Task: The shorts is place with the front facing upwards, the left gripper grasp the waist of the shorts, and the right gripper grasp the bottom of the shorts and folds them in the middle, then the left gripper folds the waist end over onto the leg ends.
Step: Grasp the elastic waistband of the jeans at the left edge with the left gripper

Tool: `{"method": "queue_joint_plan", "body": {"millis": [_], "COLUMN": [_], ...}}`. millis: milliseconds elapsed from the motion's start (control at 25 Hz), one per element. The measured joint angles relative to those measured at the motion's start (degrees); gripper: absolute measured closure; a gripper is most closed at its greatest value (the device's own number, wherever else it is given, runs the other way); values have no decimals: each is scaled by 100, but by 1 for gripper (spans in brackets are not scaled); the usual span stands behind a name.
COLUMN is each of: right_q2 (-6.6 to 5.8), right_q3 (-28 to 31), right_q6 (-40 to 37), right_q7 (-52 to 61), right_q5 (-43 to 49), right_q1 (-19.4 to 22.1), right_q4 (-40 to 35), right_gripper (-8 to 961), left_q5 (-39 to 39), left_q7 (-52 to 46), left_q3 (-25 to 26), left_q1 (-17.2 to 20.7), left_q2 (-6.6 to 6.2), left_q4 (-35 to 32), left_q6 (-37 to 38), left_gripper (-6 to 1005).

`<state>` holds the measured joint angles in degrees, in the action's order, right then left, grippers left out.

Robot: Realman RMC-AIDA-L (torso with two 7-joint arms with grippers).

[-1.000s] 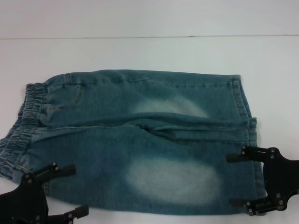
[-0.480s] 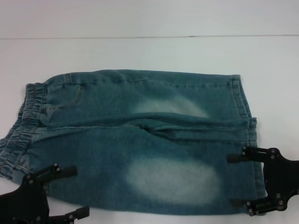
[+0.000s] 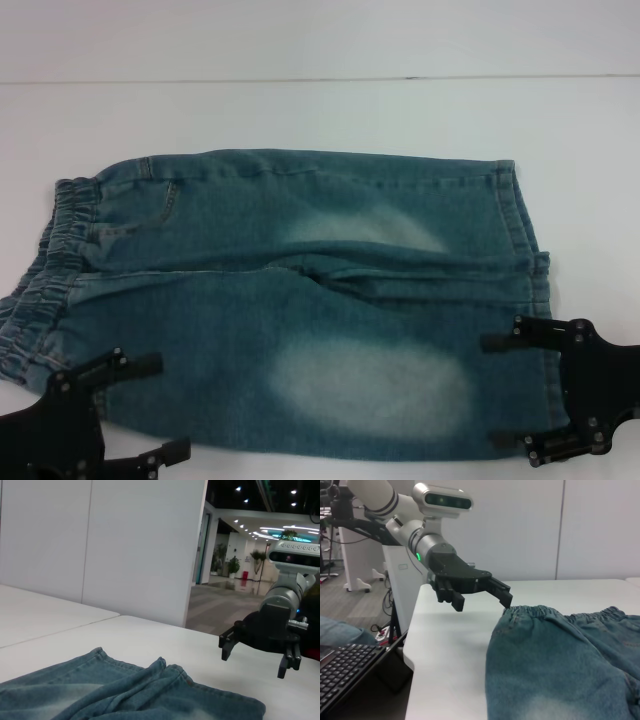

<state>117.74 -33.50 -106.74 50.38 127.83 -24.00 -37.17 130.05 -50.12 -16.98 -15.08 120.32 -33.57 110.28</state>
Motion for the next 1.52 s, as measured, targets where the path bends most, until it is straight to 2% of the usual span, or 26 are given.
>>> {"method": "queue_joint_plan", "body": {"millis": [200, 360, 480, 560, 680, 920, 1160, 1520], "right_q2": [24, 59, 69, 73, 93, 123, 144, 161], "right_q3": [-70, -72, -71, -70, -69, -116, -122, -53], "right_q6": [-3, 33, 52, 62, 145, 376, 430, 469], "right_q7": [5, 6, 7, 9, 12, 15, 20, 98], "right_q5": [5, 6, 5, 5, 5, 5, 11, 14], "right_q1": [-32, -68, -107, -132, -154, -166, -119, -105], "right_q4": [0, 0, 0, 0, -1, -1, 0, -1], "right_gripper": [9, 9, 9, 9, 9, 8, 8, 8], "left_q5": [-22, -79, -98, -102, -47, 353, 764, 799], "left_q7": [-159, -543, -1111, -1528, -2109, -2630, -2760, -2766], "left_q3": [34, 418, 879, 966, 937, 919, 821, 690], "left_q1": [10, 11, -47, -73, -83, -120, -150, -153], "left_q2": [-3, -1, 15, 47, 47, -15, 11, 79], "left_q4": [-61, -259, -706, -1132, -1659, -2193, -2281, -2260], "left_q6": [-26, -125, -174, -253, -518, -803, -1112, -1600], "left_gripper": [64, 64, 65, 65, 65, 72, 81, 94]}}
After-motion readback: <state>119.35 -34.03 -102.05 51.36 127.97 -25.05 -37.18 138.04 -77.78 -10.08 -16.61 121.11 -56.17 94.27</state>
